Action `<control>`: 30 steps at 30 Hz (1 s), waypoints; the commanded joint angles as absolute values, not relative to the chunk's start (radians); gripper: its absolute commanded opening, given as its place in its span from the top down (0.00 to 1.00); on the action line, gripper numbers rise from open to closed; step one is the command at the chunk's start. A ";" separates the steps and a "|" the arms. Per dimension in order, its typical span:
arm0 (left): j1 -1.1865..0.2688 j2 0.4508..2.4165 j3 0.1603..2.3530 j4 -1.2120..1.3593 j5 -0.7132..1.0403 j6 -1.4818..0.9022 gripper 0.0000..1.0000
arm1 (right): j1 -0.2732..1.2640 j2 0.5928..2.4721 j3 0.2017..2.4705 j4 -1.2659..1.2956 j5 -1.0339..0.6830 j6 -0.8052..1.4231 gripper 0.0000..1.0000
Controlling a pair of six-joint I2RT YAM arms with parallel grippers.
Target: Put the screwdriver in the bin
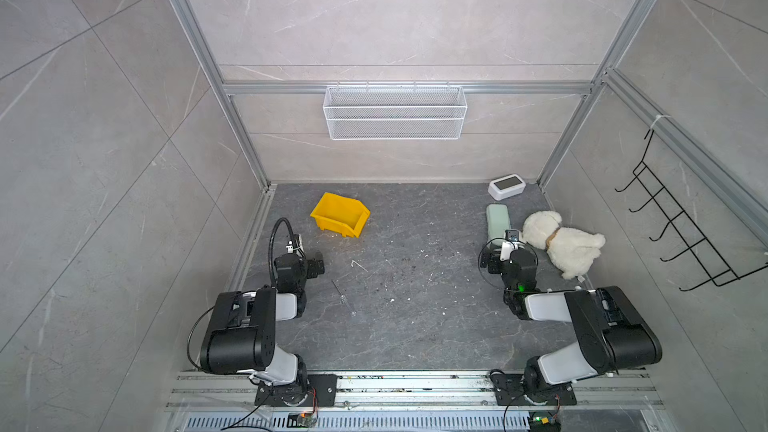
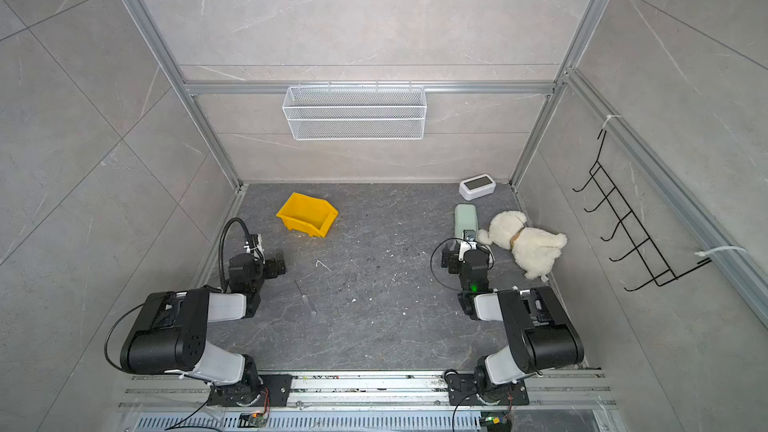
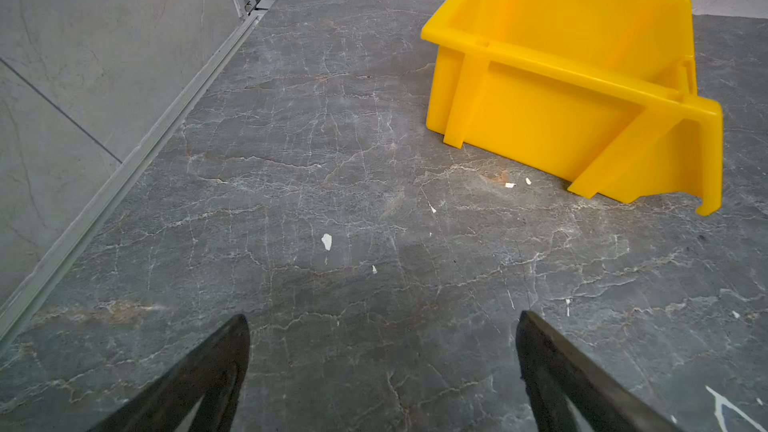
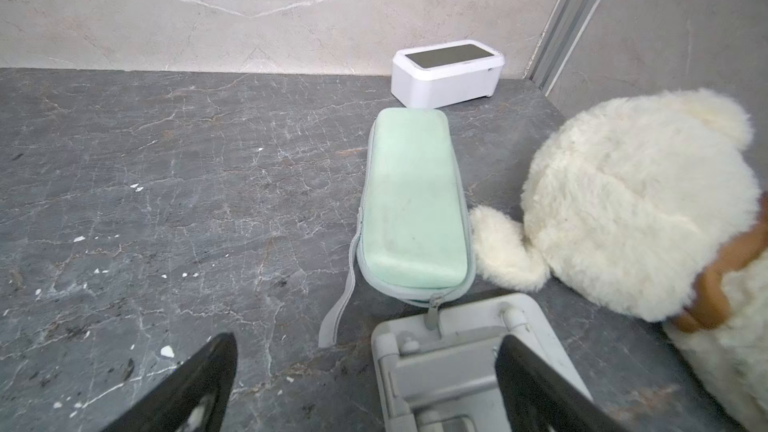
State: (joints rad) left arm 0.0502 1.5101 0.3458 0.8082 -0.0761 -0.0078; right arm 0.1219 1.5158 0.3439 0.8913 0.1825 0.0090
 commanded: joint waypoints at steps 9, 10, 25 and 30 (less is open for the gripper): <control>0.054 1.502 0.365 0.838 -0.072 -0.015 0.00 | 0.122 1.517 0.350 0.897 0.186 0.018 0.01; 0.054 1.502 0.365 0.838 -0.072 -0.014 0.00 | 0.122 1.517 0.350 0.897 0.186 0.018 0.01; 0.054 1.500 0.361 0.845 -0.077 -0.014 0.00 | 0.121 1.514 0.348 0.902 0.184 0.018 0.01; 0.048 1.414 0.336 0.824 -0.128 -0.023 0.00 | 0.121 1.424 0.352 0.826 0.165 0.002 0.01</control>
